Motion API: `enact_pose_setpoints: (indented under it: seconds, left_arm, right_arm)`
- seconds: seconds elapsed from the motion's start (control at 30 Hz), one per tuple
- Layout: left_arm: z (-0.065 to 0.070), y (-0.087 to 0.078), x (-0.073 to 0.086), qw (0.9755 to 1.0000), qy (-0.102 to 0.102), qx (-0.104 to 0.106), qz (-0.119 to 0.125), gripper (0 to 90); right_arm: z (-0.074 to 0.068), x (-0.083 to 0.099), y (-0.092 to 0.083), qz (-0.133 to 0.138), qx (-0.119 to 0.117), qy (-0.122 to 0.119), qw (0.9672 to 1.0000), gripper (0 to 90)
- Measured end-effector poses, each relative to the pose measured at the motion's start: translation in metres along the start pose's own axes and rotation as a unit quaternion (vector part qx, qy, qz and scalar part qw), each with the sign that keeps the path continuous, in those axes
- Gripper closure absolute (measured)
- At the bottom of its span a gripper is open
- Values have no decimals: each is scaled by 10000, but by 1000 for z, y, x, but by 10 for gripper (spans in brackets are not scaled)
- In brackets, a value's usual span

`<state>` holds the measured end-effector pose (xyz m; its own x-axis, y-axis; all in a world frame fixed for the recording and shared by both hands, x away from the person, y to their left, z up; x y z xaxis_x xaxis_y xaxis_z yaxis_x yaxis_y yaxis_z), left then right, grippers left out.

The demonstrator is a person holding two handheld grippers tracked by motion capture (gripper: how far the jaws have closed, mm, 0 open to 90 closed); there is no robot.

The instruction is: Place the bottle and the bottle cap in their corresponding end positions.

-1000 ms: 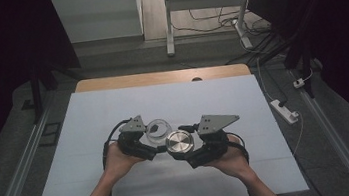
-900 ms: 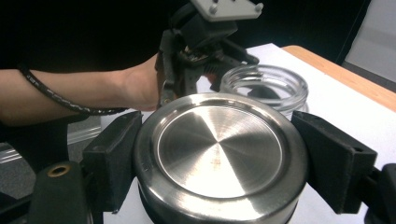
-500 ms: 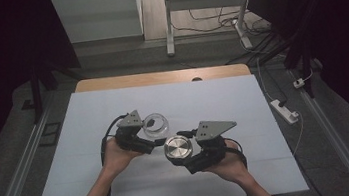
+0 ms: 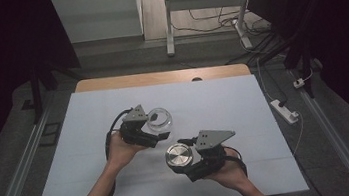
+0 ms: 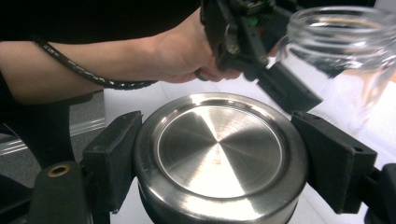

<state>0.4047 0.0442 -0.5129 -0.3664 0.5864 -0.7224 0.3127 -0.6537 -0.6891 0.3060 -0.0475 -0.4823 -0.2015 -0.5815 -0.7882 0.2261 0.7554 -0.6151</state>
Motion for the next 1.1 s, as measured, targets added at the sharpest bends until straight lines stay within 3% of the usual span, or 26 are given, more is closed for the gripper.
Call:
enact_pose_setpoints:
  seconds: [0.47,0.8,1.1]
  left_arm:
    - [-15,18,-5,9998,-4,-176,-64,160]
    - [-28,35,-10,9996,-115,-270,-40,161]
    - [-37,47,-13,9993,-126,-348,-90,161]
  right_arm:
    - [-8,19,25,-141,-121,-40,9998,193]
    - [2,34,44,-292,-60,81,9995,193]
    - [12,47,66,-416,-18,46,9991,193]
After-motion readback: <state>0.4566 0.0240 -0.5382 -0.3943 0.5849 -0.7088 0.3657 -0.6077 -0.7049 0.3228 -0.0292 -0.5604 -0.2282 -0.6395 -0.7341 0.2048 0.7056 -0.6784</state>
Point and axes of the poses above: each handheld gripper's, and its own axes: y roughly forward along the jaws, x roughly out of its underside, z roughly to its right, the point moved 10 cm from there along y, roughly forward along the jaws, and after that the axes turned 13 degrees about -z, right-handed, at the moved point
